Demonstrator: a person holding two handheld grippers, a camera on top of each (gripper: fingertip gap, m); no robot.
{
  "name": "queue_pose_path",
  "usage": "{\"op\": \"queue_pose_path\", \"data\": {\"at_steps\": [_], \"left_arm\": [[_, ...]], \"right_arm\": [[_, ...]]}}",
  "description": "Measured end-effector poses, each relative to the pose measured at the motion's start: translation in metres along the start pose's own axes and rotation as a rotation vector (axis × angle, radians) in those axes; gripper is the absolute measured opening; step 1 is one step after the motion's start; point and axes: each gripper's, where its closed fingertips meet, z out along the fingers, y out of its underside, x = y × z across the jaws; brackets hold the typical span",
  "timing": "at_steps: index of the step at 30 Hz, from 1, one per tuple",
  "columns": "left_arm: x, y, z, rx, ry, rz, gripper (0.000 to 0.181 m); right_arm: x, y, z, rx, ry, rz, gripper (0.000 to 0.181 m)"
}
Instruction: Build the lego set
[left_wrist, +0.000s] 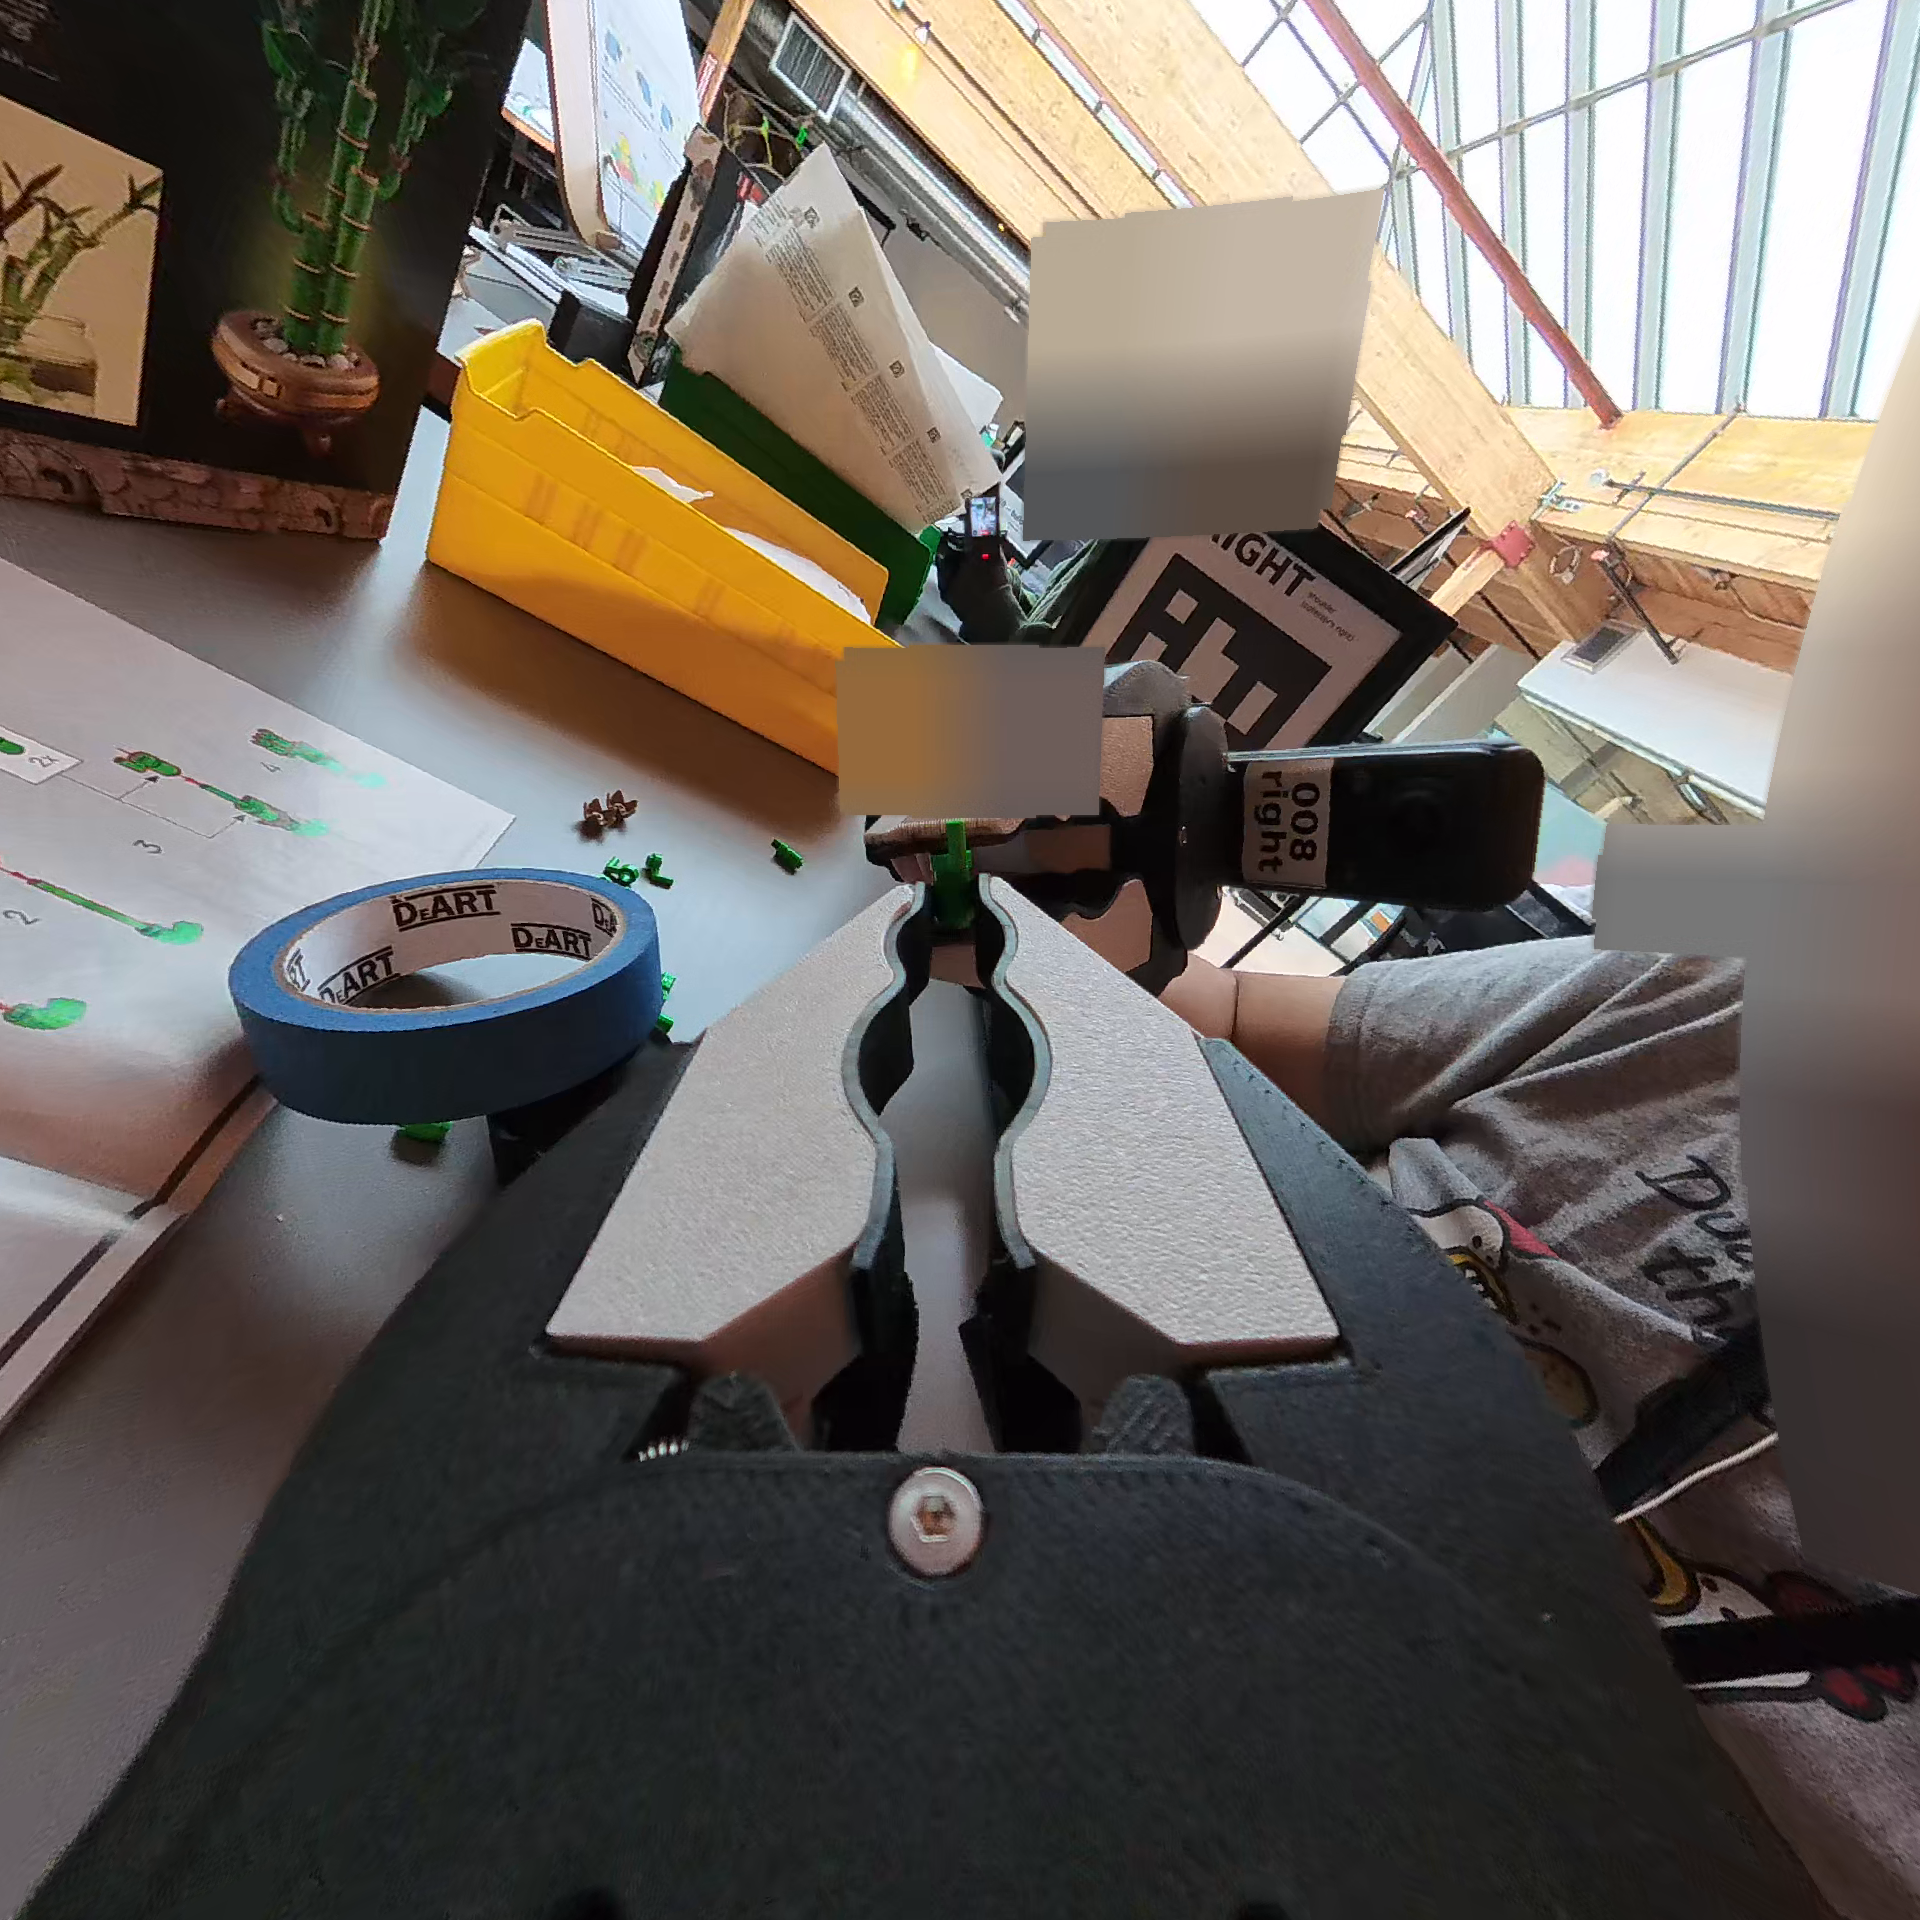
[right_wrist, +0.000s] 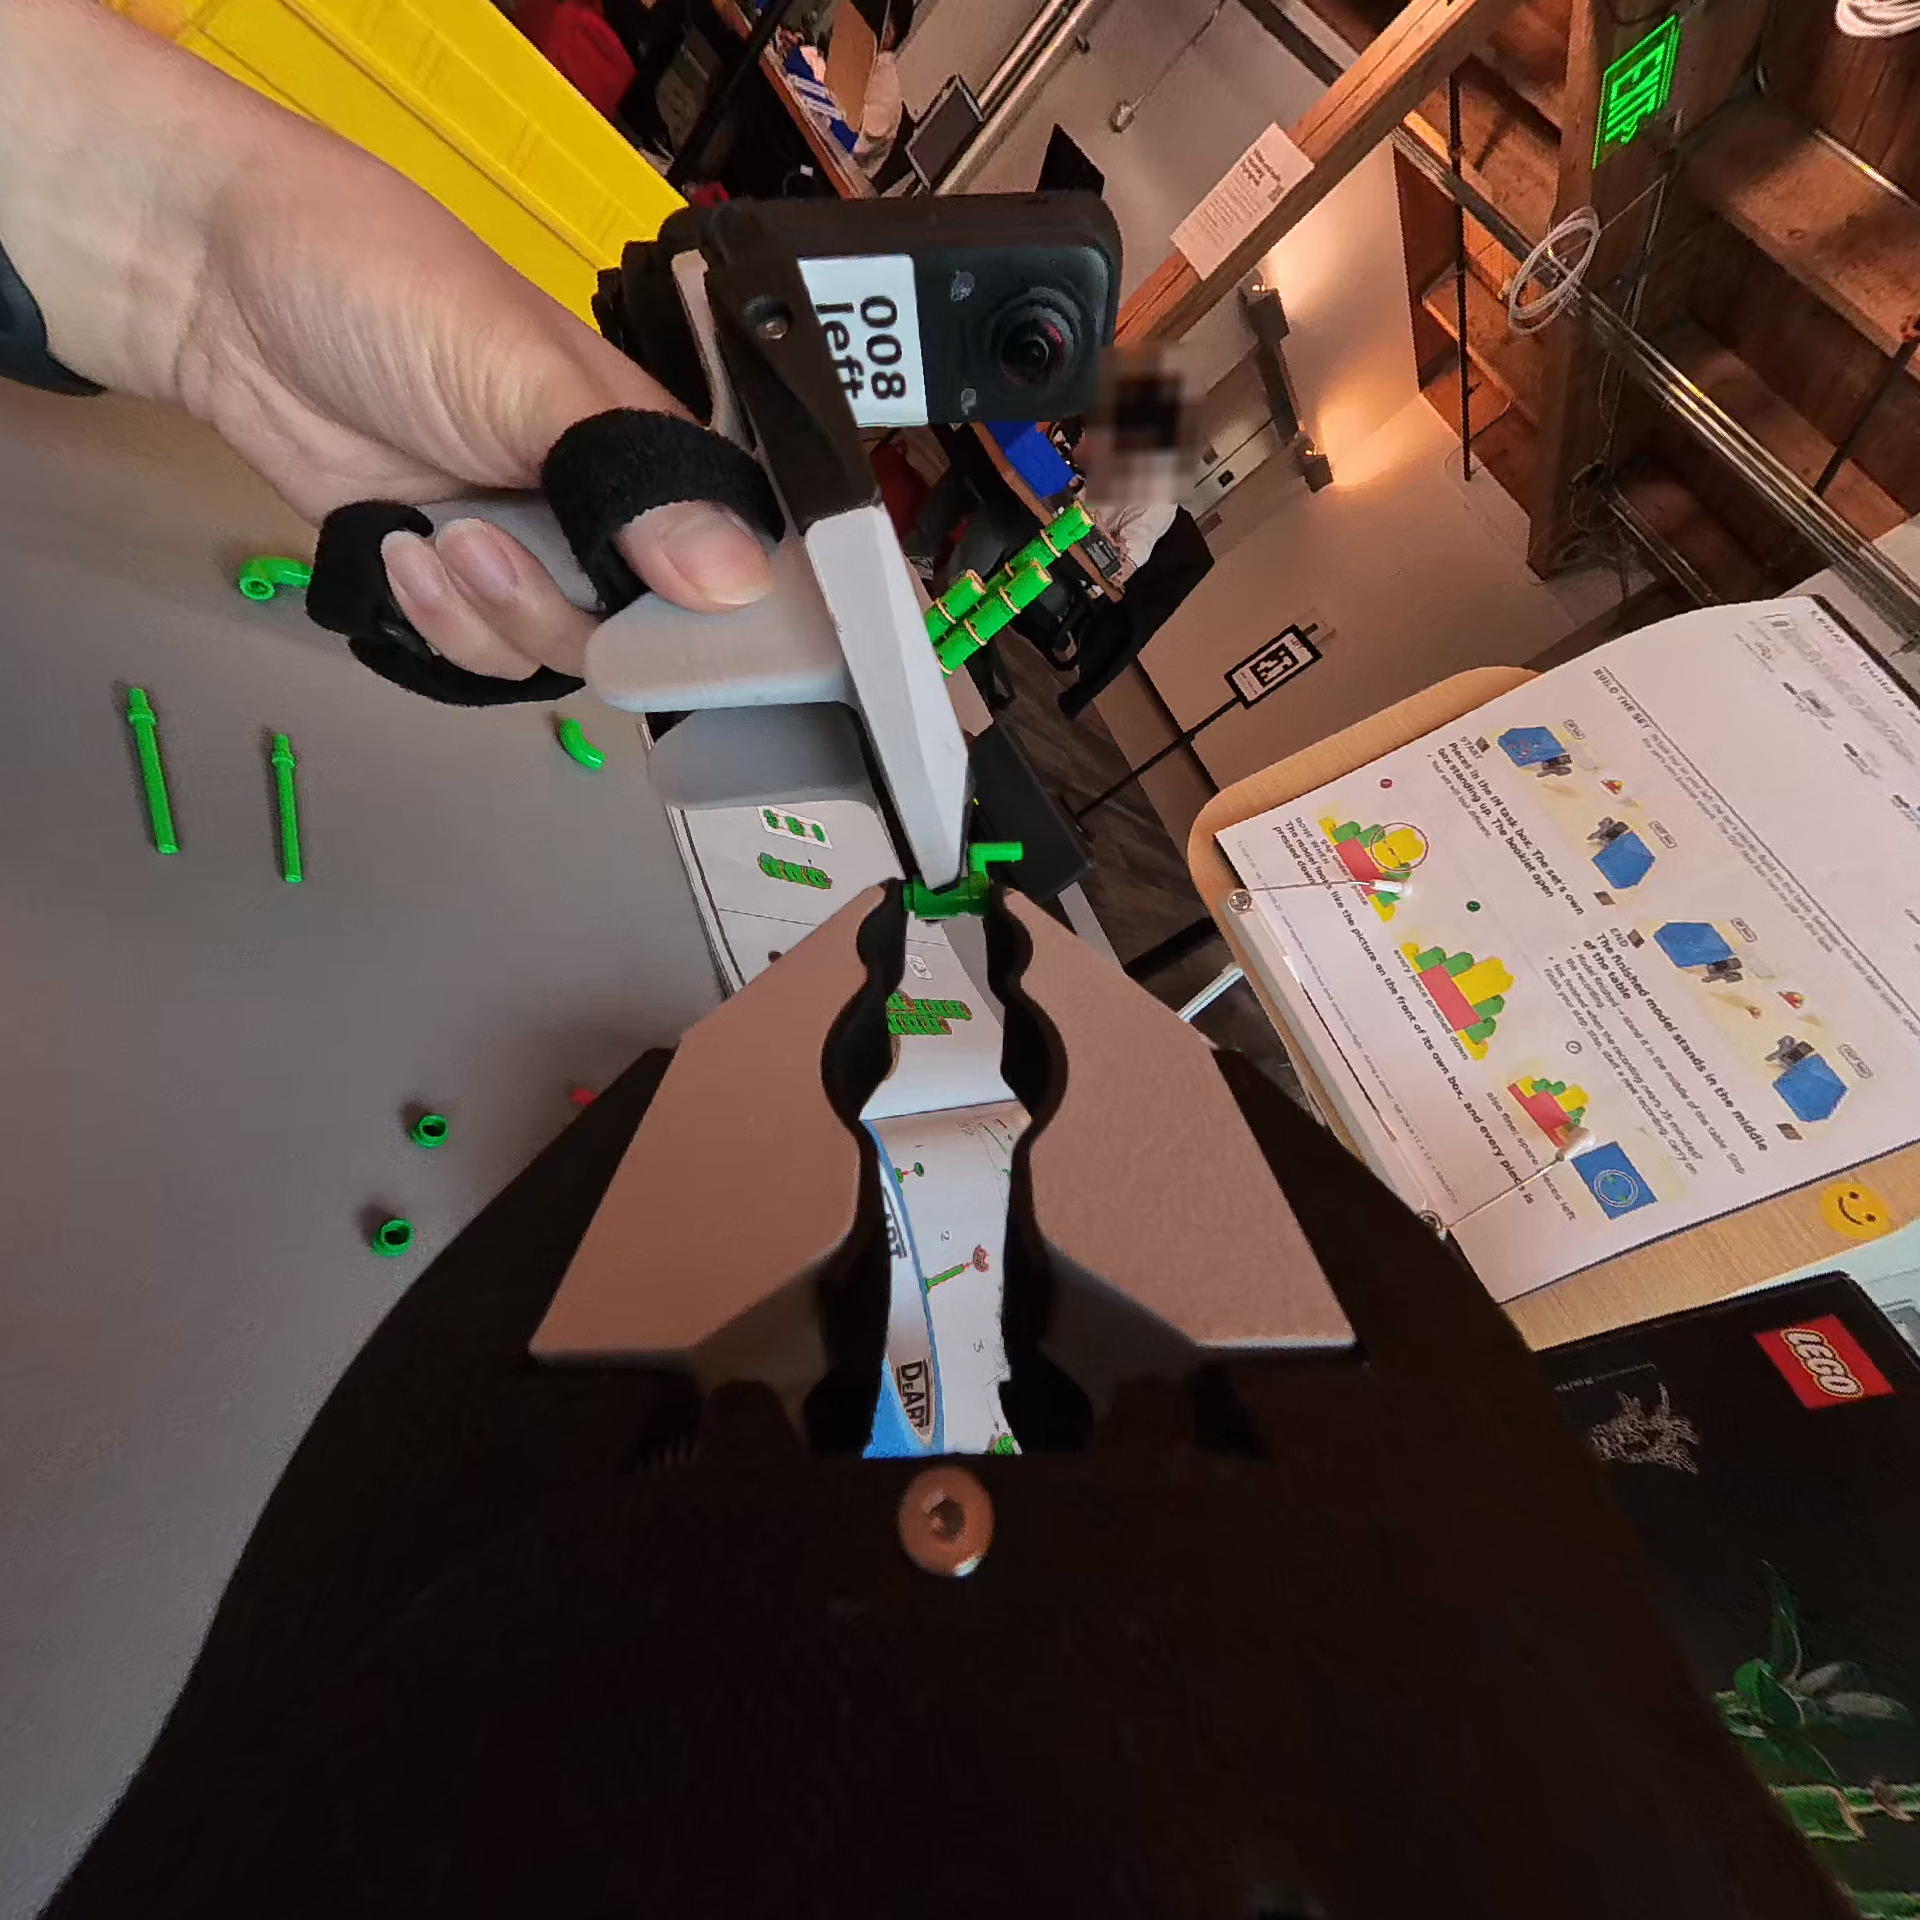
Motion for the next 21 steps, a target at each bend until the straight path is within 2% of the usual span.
{"op": "queue_pose_path", "data": {"at_steps": [21], "left_arm": [[-0.027, 0.008, -0.002, -0.064, -0.197, 0.081, 0.005]], "right_arm": [[-0.007, 0.018, 0.008, -0.125, -0.023, 0.019, 0.013]]}}
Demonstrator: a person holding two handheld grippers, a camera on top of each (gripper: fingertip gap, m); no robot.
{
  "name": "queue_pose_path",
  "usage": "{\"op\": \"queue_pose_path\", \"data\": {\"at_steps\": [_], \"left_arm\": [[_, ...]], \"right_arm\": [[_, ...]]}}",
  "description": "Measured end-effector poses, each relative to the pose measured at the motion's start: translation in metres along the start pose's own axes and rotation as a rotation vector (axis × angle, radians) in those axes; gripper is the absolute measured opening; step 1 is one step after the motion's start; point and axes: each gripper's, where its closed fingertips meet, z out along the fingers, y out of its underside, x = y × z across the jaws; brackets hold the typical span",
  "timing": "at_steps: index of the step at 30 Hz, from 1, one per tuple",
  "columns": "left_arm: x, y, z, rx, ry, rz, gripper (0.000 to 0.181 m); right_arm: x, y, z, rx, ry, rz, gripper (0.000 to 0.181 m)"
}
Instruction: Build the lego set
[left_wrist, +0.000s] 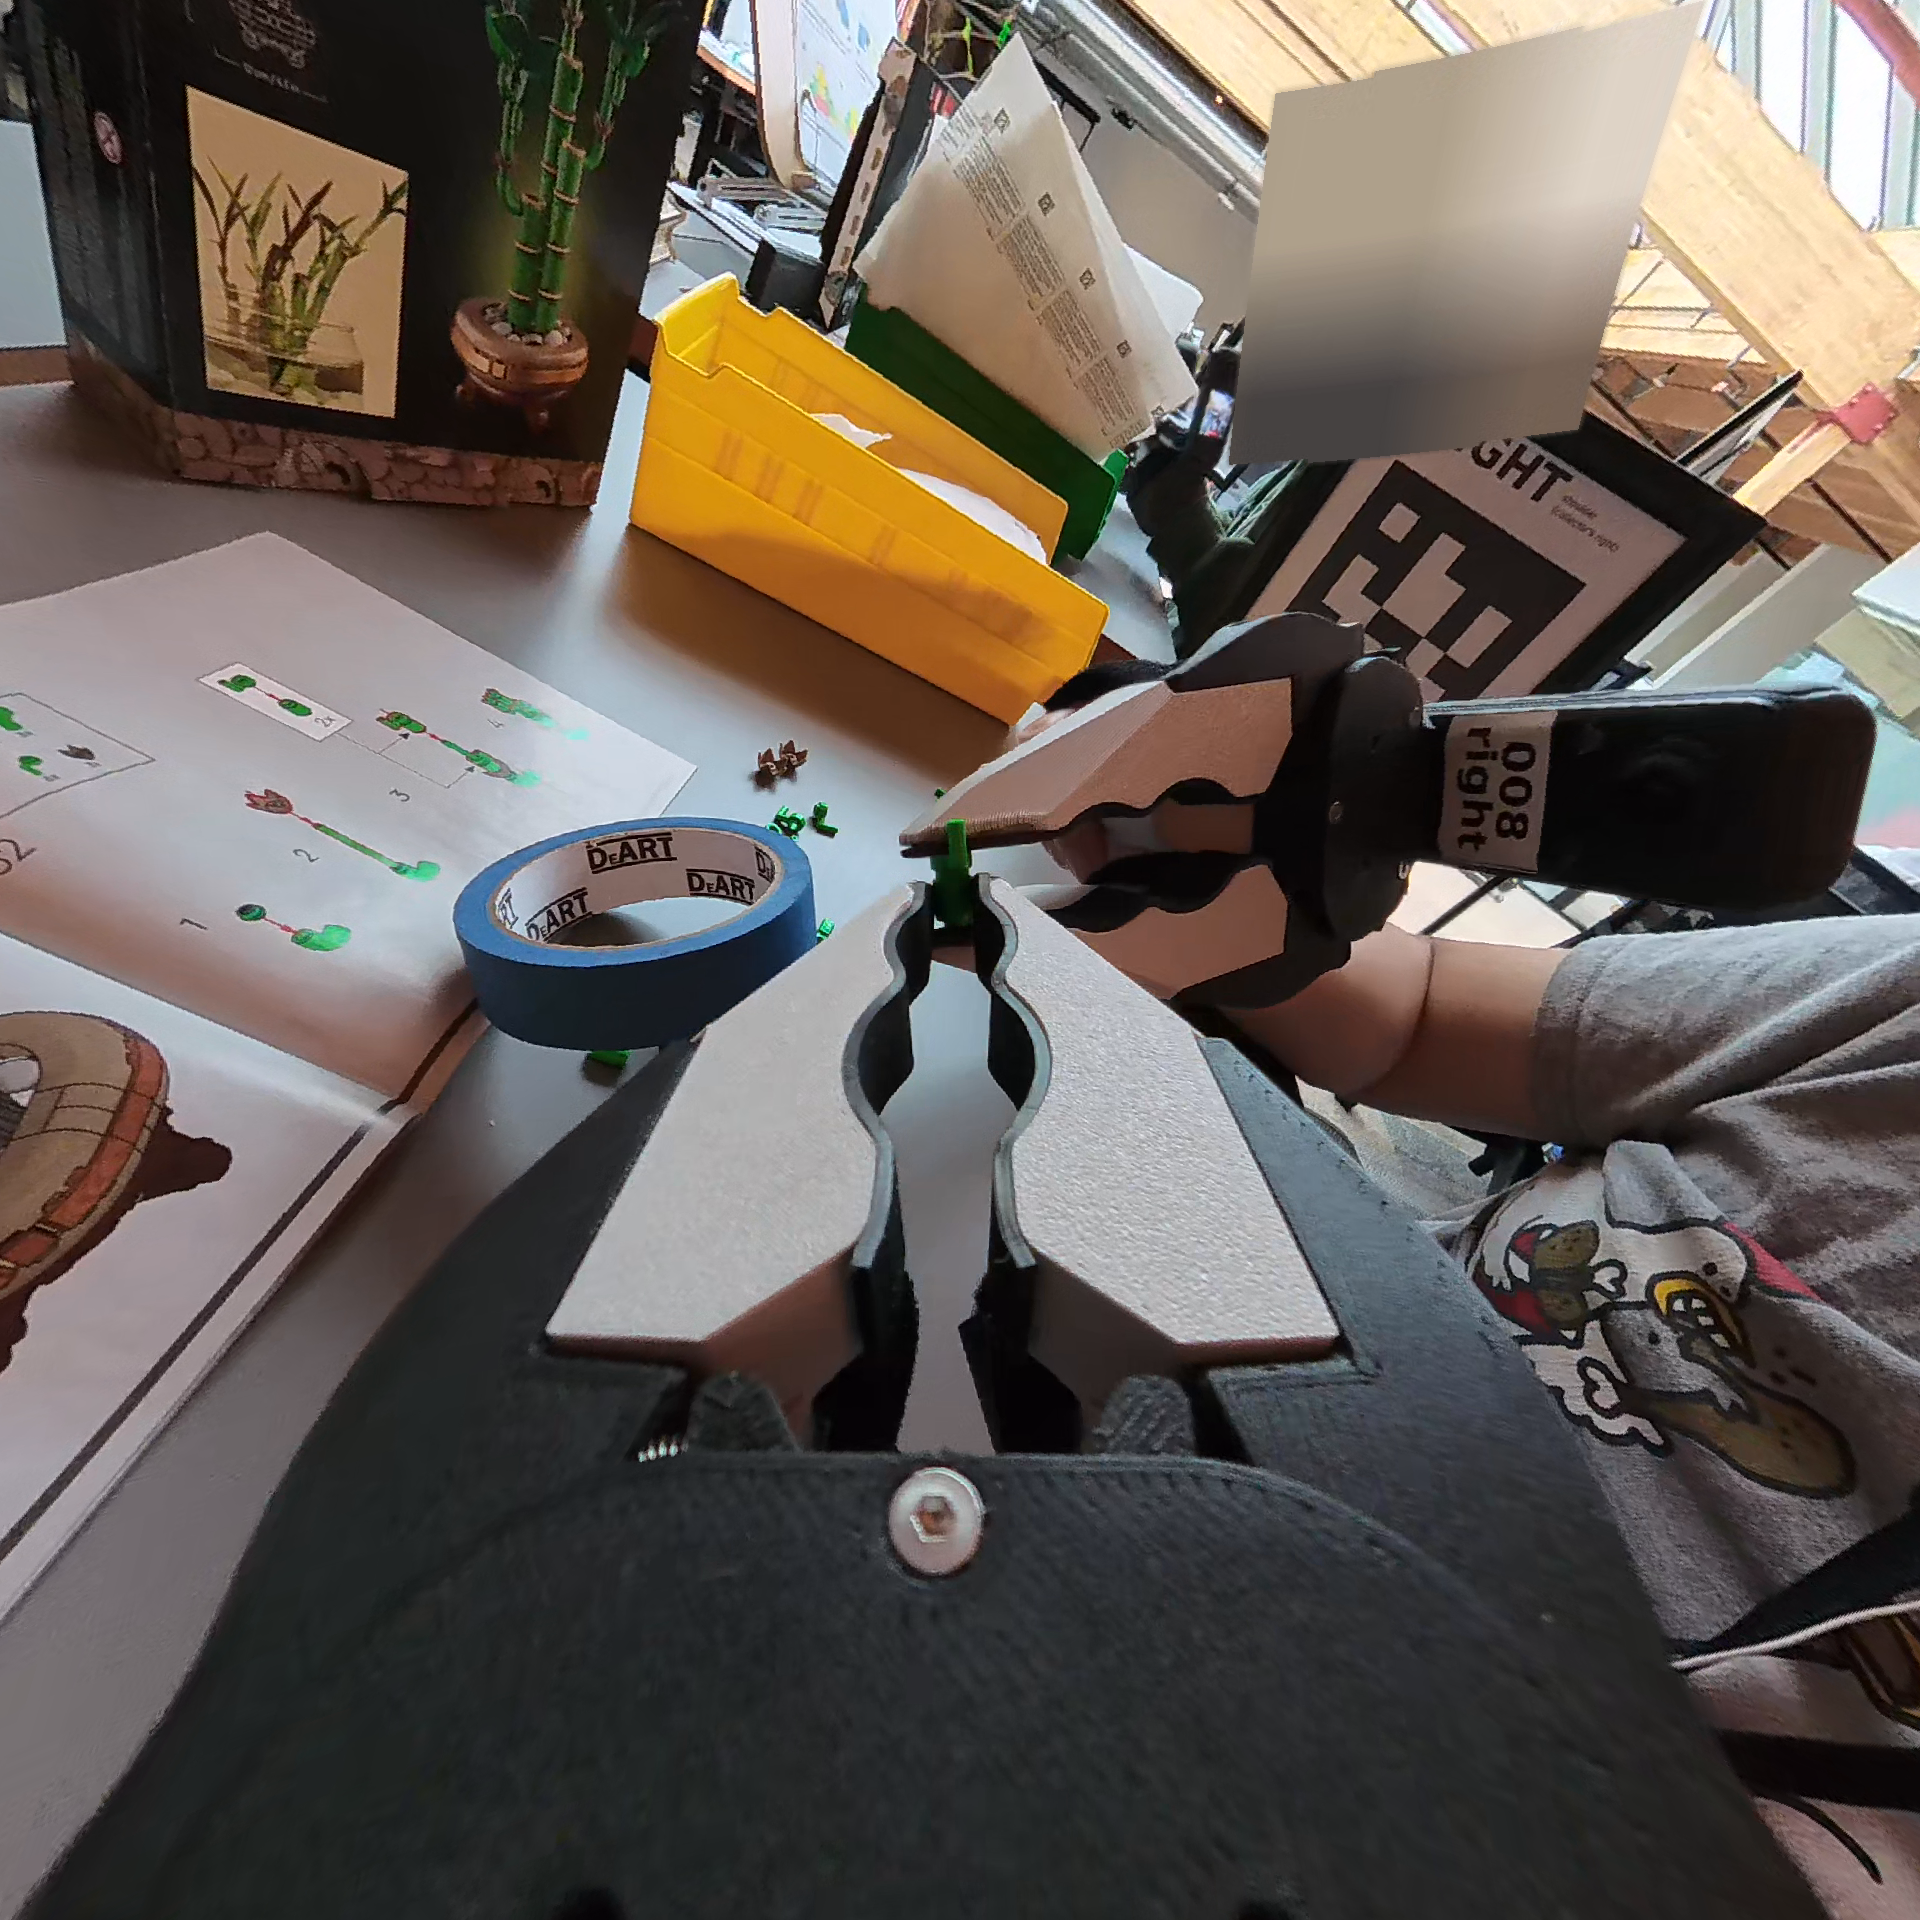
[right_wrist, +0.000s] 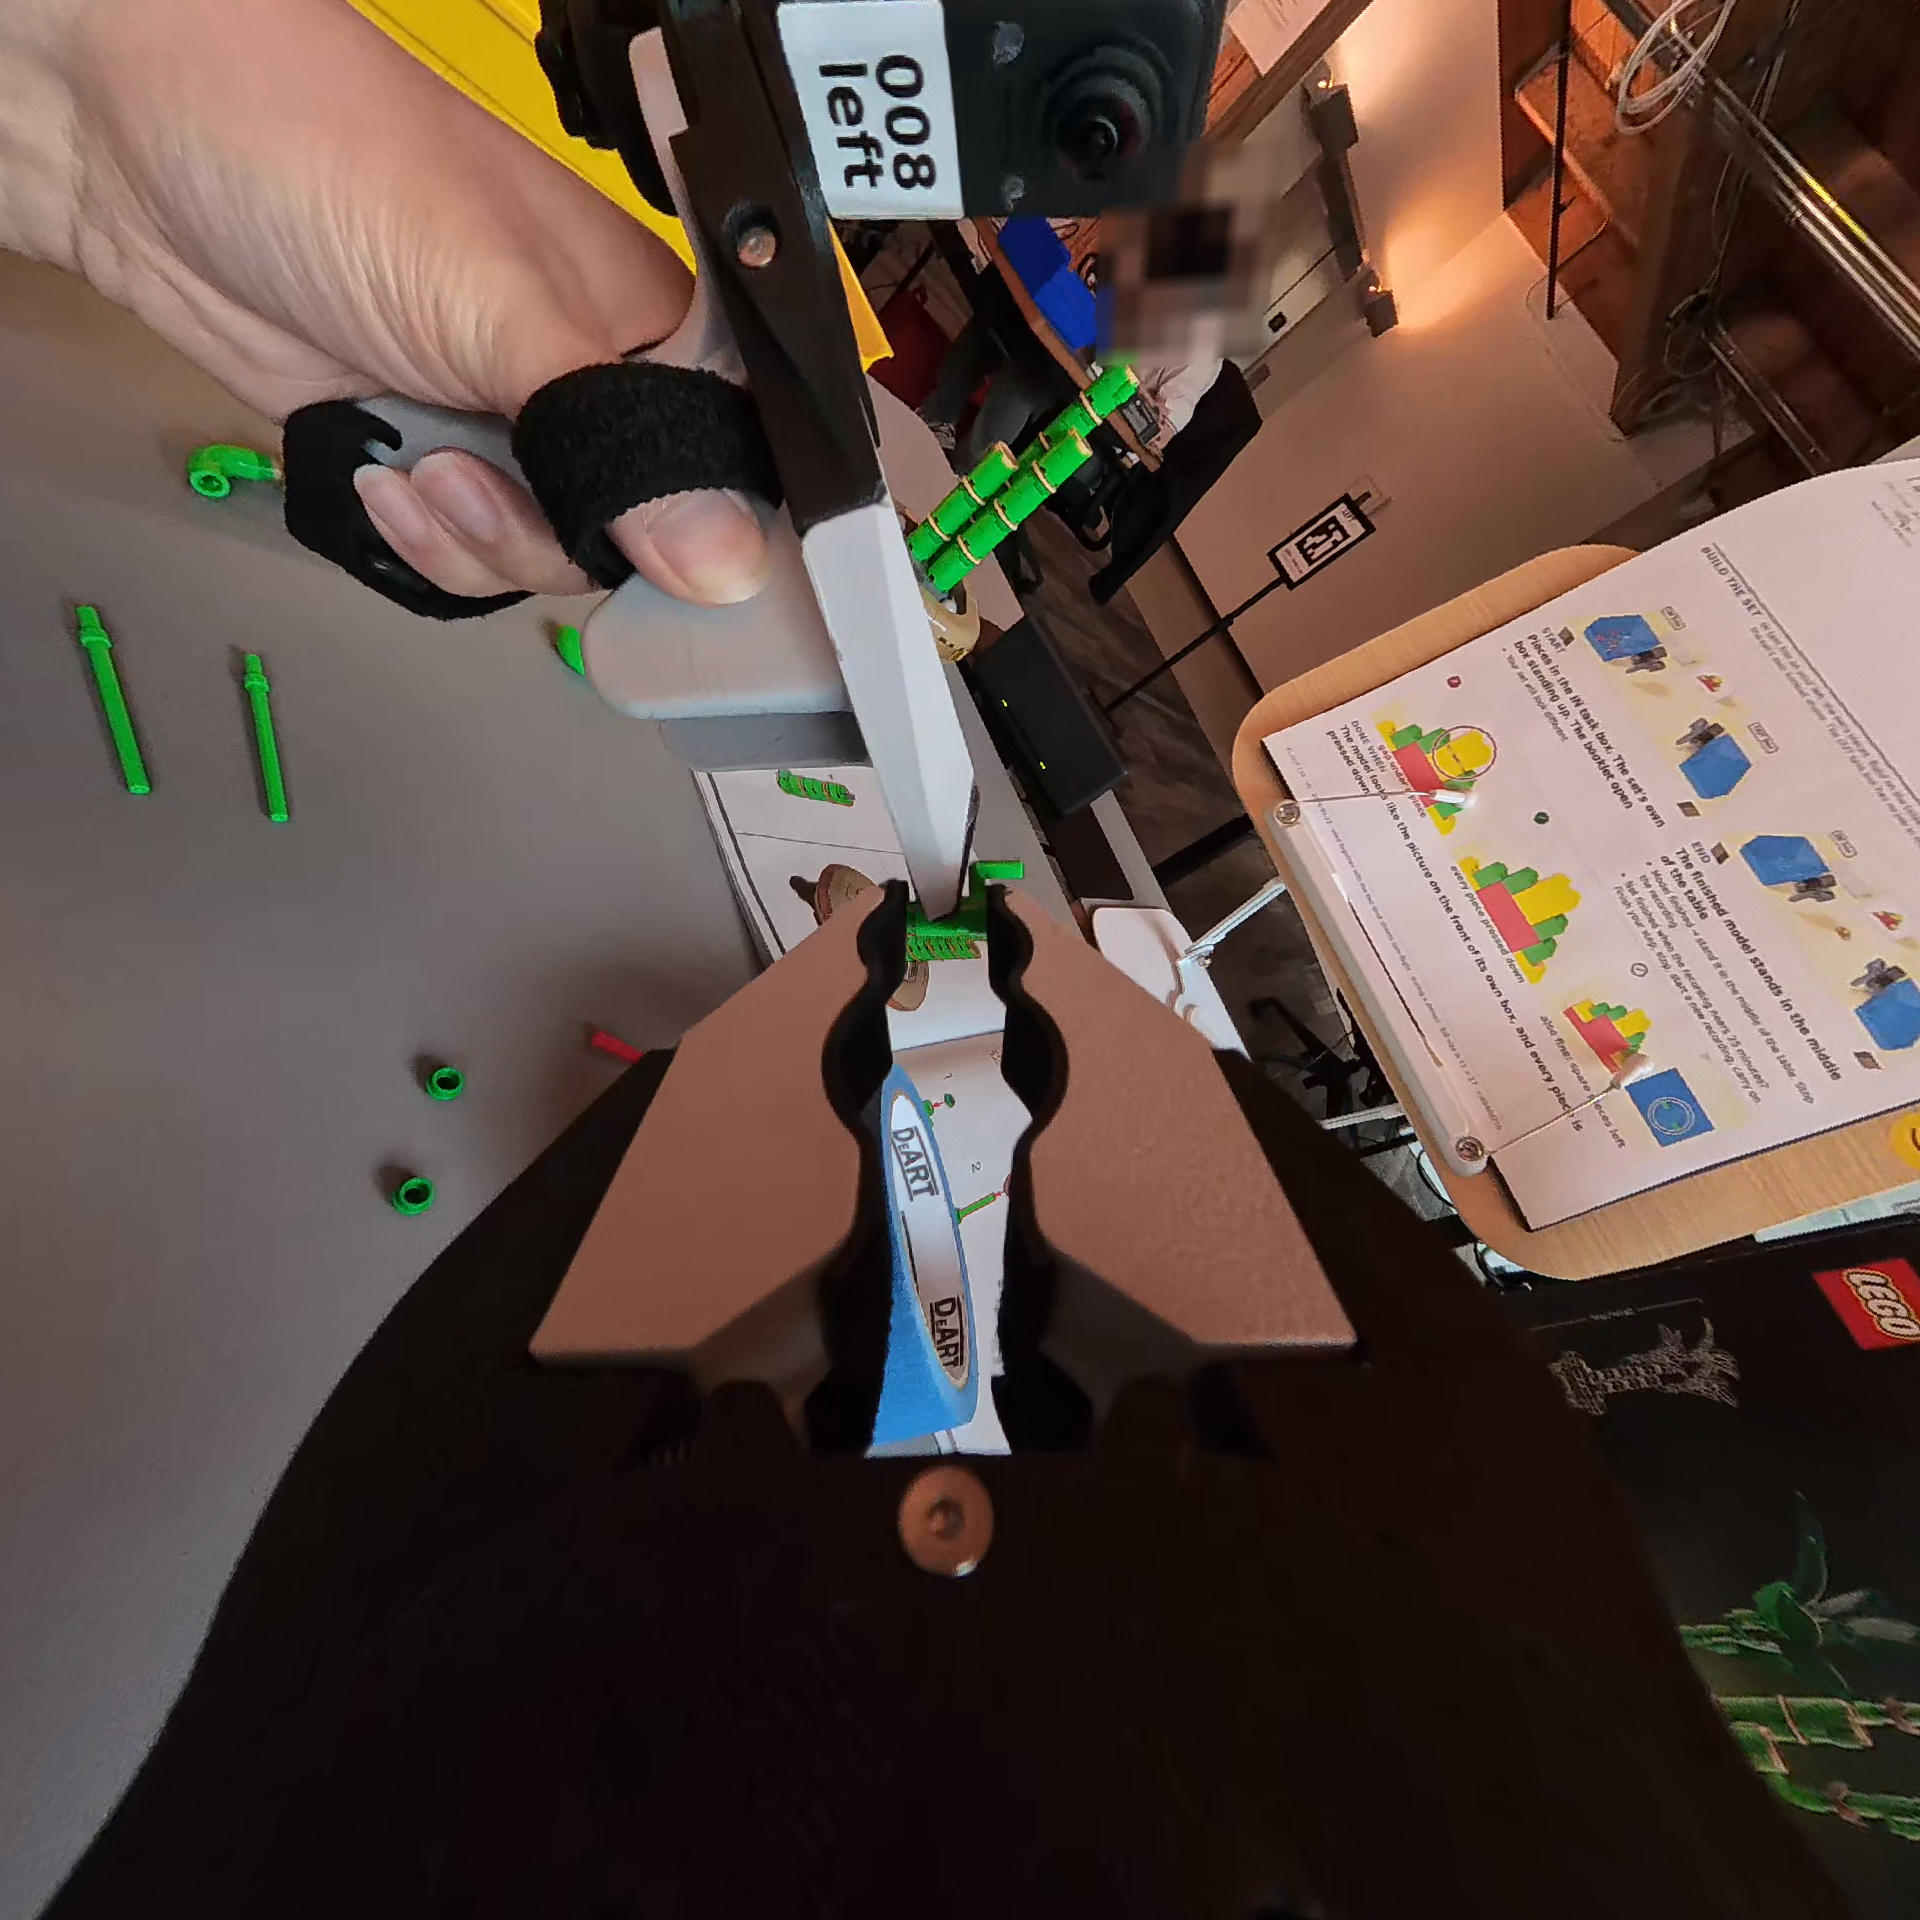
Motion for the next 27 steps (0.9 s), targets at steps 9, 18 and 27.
{"op": "queue_pose_path", "data": {"at_steps": [9, 18, 27], "left_arm": [[0.0004, 0.0005, 0.0006, -0.003, 0.003, -0.006, 0.005], [-0.0043, 0.0009, -0.0013, -0.005, -0.017, -0.017, 0.005], [-0.0074, 0.0003, -0.0025, 0.005, -0.020, -0.033, 0.005]], "right_arm": [[-0.0003, 0.0013, -0.0014, 0.005, -0.024, 0.035, 0.012], [-0.0014, 0.0037, 0.0028, -0.001, -0.044, 0.078, 0.013], [-0.0022, 0.0079, 0.0045, -0.015, -0.009, -0.005, 0.017]]}}
